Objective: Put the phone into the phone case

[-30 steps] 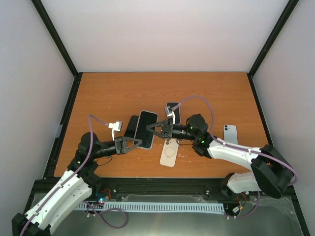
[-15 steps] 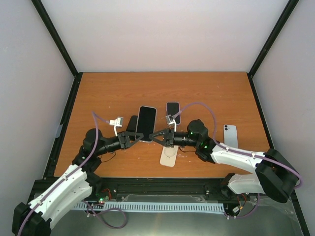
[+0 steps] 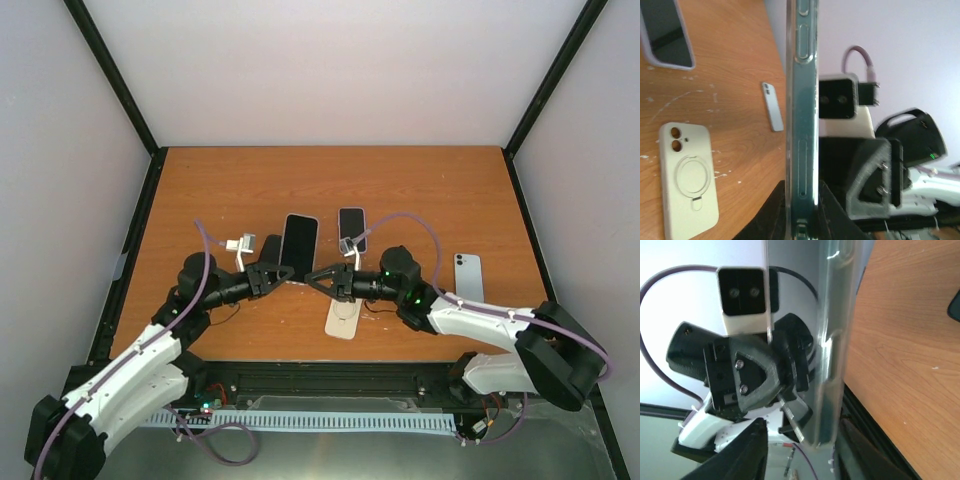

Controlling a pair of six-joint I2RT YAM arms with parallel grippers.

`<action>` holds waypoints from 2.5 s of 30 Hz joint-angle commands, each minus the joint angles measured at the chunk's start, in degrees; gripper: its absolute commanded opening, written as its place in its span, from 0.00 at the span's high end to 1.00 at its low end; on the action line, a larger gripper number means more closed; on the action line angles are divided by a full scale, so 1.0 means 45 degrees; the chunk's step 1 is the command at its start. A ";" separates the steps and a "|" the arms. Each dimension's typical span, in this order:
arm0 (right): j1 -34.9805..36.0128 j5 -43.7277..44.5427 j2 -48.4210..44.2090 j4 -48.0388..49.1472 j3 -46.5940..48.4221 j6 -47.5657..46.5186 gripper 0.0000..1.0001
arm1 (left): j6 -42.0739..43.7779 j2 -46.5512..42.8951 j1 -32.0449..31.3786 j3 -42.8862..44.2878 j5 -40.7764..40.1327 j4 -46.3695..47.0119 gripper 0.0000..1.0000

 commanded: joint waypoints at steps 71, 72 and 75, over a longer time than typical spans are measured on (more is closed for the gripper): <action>-0.0503 0.6406 -0.1413 -0.9765 -0.0530 -0.2629 0.35 | 0.4153 0.9555 0.0634 0.3500 -0.0695 -0.1588 0.26; -0.0494 0.6432 -0.1282 -0.9487 -0.0721 -0.2514 0.36 | 0.3995 0.9409 0.0451 0.3274 -0.0627 -0.1451 0.26; -0.0474 0.6571 -0.1079 -0.8842 -0.1240 -0.2218 0.35 | 0.3295 0.8904 0.0053 0.2481 -0.0581 -0.0896 0.29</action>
